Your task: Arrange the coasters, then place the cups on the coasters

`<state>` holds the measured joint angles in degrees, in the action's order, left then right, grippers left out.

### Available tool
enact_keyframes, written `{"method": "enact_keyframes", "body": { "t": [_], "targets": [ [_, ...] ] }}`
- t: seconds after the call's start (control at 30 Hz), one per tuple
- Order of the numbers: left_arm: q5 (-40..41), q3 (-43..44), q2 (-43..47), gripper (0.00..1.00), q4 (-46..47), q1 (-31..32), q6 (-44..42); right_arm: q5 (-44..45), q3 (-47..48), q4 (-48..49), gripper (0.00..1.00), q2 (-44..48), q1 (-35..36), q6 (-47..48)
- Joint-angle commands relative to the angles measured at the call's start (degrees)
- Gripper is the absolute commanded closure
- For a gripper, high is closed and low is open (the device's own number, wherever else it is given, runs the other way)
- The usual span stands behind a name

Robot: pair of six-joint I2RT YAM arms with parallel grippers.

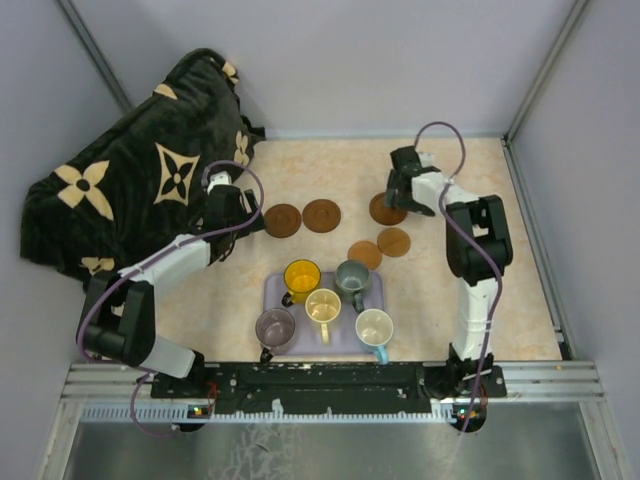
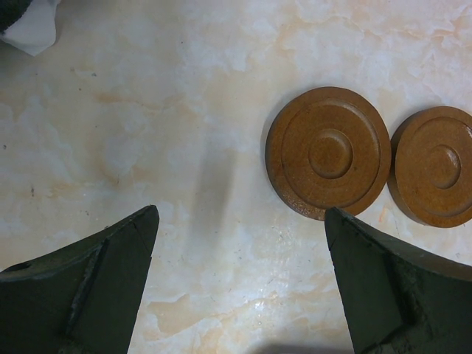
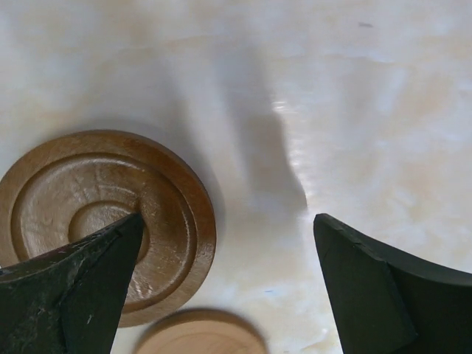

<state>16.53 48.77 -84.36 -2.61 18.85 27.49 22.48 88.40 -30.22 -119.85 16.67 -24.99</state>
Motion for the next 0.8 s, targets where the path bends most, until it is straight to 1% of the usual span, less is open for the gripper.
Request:
{"method": "enact_keyframes", "body": {
  "t": [0.0, 0.1, 0.2, 0.33, 0.63, 0.77],
  "targets": [
    [0.57, 1.22, 1.4, 0.0, 0.37, -0.22, -0.23, 2.83, -7.17, -4.81, 0.01, 2.19, -8.51, -2.48],
    [-0.04, 1.28, 1.23, 0.0, 0.29, -0.22, 0.09, 2.41, -9.75, -4.41, 0.01, 3.53, -12.51, -2.99],
    [-0.06, 1.16, 1.25, 0.0, -0.08, -0.22, 0.35, 2.82, -12.67, -4.01, 0.01, 5.63, -14.16, -3.56],
    [0.25, 1.2, 1.51, 0.0, -0.44, -0.22, 0.08, 2.61, -16.49, -3.84, 0.01, 8.52, -14.21, -4.38],
    [0.13, 0.86, 1.7, 0.0, -1.13, -0.22, 0.32, 7.29, -25.01, -5.9, 0.01, 17.03, -14.21, -6.15],
    [-0.11, 0.39, 2.07, 0.0, -1.16, -0.22, 0.63, 7.87, -26.88, -5.82, 0.01, 19.29, -14.22, -6.2]
  ]
}}
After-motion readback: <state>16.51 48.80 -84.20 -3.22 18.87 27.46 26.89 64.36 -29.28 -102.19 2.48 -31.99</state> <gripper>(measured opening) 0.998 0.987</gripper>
